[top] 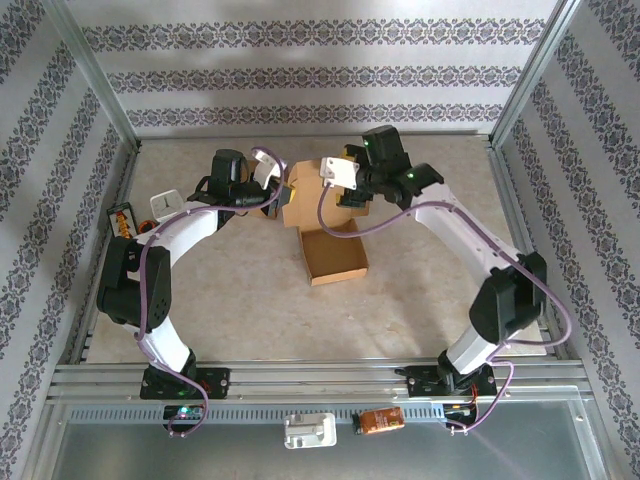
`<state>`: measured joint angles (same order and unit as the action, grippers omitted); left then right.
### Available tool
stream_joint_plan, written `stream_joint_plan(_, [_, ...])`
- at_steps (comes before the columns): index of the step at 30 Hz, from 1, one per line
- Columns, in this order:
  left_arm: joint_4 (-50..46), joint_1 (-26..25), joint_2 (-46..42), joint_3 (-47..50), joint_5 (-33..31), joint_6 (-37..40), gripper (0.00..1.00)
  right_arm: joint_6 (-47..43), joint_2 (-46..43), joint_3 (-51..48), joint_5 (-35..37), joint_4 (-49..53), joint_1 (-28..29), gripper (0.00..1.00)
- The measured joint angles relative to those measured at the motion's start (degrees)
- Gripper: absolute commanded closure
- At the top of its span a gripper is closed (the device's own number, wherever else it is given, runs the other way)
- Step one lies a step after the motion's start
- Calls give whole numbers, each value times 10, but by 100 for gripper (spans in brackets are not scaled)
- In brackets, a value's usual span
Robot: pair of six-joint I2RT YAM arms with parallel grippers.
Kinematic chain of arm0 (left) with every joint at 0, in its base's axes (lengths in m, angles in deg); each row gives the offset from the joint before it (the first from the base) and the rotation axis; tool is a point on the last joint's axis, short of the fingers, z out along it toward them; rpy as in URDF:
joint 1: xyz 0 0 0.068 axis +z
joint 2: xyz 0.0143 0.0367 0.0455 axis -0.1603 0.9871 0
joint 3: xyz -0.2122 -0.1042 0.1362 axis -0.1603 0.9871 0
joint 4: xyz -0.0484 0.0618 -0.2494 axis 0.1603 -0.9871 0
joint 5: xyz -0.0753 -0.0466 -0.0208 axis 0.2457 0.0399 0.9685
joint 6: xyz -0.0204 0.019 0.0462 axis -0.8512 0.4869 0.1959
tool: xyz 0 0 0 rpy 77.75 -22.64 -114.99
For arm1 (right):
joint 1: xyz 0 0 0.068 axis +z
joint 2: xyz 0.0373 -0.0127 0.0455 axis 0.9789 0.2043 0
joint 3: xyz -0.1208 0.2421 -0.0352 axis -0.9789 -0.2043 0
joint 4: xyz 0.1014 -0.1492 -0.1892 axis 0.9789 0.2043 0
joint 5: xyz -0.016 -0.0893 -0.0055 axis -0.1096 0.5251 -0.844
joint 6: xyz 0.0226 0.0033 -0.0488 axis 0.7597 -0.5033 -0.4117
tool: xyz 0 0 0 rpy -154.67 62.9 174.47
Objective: Fold the paper box
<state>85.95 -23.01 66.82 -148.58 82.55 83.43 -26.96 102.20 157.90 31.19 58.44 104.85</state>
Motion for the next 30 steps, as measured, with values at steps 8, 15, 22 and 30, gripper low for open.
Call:
stream_joint_plan(8, [0, -1, 0, 0, 7, 70, 99, -89, 73, 119, -13, 70, -6, 28])
stream_joint_plan(15, [10, -2, 0, 0, 9, 90, 99, -85, 113, 190, -40, 122, -6, 59])
stream_joint_plan(22, [21, -12, 0, 0, -6, 100, 98, -70, 130, 192, -54, 151, -6, 80])
stream_joint_plan(30, [107, -15, -25, 68, -57, 26, 55, -59, 127, 186, 2, 142, 18, 91])
